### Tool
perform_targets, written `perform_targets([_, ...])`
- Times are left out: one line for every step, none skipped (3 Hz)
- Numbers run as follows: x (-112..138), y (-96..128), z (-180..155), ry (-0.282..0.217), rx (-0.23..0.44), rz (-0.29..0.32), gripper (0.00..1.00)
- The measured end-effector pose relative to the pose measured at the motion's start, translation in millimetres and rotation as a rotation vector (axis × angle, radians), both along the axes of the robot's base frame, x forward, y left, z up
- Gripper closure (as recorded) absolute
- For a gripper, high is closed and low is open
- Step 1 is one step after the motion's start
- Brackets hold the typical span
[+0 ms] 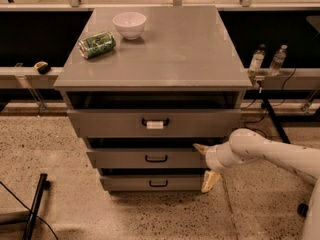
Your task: Open middle drawer
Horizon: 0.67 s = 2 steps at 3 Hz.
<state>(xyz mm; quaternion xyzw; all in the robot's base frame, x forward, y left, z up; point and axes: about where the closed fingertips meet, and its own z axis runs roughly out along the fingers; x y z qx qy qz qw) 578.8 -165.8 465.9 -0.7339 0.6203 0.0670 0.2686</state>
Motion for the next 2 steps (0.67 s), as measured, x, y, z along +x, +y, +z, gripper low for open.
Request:
perform_targets([23.7, -7.3, -7.5, 0.008, -0.042, -0.014, 0.0])
perform_targets([37.4, -13.4, -26.1, 0.048, -0.062, -0.033, 0.07])
